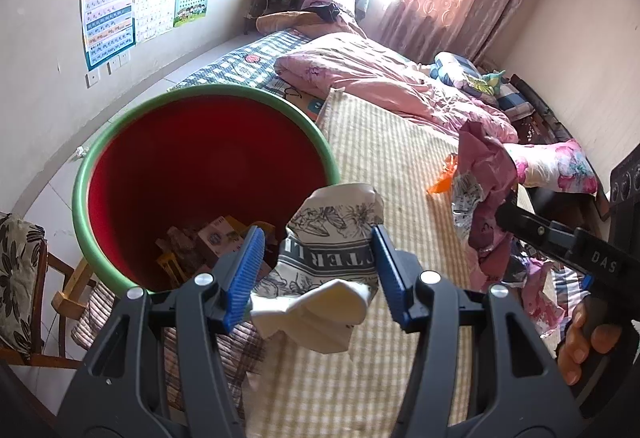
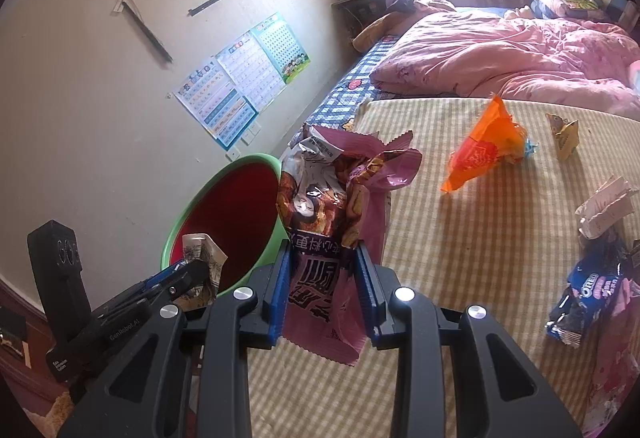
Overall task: Collect trash
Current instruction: 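Open the left tool over the red bin to drop the white paper, then move the pink bag over the red bin and open the right tool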
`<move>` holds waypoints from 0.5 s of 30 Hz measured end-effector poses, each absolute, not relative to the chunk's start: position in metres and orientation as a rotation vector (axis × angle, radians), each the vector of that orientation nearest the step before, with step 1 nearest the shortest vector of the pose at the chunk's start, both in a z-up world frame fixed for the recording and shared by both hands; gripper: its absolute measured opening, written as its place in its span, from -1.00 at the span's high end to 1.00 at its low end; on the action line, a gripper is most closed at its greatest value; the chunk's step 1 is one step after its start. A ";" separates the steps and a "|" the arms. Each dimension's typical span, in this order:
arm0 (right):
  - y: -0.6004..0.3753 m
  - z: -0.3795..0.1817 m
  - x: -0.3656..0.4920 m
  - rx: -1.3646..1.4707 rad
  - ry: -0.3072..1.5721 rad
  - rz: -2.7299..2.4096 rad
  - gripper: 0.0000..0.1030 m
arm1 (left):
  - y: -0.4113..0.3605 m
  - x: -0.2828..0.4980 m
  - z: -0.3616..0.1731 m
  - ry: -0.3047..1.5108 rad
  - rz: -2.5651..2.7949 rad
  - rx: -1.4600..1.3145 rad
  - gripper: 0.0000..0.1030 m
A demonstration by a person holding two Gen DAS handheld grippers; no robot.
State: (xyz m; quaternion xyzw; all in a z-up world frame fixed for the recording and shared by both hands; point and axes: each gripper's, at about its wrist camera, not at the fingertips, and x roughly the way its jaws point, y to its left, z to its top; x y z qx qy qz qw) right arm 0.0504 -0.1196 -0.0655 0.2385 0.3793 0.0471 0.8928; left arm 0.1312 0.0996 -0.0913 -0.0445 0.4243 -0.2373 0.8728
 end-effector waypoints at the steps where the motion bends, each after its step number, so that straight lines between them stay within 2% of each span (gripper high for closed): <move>1: -0.118 -0.066 0.052 0.495 0.787 0.095 0.39 | 0.102 0.134 -0.091 0.884 -0.494 -0.091 -0.03; 12: -0.086 -0.062 0.077 0.452 0.771 0.066 0.39 | 0.125 0.161 -0.087 0.842 -0.475 -0.067 -0.03; 15: -0.082 -0.063 0.083 0.449 0.777 0.064 0.41 | 0.129 0.167 -0.088 0.849 -0.490 -0.067 0.07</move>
